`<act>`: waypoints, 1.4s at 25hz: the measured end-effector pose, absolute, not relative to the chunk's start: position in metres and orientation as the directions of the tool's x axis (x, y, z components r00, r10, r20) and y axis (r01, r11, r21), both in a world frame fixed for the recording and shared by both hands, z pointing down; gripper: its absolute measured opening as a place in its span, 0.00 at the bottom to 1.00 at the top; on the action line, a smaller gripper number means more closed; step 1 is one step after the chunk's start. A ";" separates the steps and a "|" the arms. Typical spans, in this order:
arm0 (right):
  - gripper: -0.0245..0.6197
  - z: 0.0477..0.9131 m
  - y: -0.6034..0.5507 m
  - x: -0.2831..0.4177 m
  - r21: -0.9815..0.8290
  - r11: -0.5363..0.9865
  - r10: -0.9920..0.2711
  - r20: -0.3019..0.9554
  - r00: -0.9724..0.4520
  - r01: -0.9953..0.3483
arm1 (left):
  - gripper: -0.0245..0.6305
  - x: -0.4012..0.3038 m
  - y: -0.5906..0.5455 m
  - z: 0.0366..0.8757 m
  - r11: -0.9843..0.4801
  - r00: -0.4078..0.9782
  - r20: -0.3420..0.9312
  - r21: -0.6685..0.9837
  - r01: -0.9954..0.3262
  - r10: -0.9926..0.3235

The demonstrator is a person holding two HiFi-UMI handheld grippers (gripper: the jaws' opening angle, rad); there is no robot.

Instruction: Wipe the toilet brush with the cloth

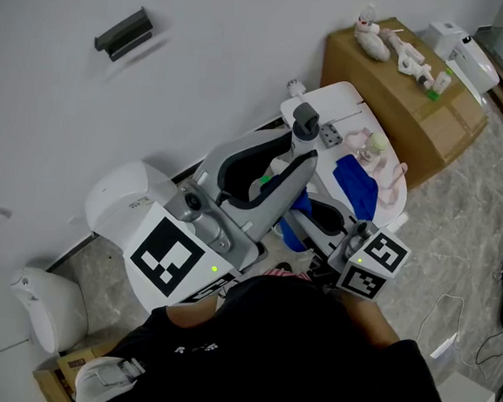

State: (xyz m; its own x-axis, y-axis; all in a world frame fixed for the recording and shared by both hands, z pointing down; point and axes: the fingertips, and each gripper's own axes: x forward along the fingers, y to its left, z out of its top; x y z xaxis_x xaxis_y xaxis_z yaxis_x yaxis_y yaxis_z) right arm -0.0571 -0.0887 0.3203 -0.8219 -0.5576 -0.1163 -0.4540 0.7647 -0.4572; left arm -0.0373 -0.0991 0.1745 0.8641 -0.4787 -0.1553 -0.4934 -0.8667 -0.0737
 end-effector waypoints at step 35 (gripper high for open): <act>0.14 0.346 -0.093 -0.057 -0.469 0.744 -0.569 -0.070 -0.819 -0.477 | 0.18 -0.037 -0.099 0.175 -0.869 0.867 -0.155 -0.082 -0.488 -0.473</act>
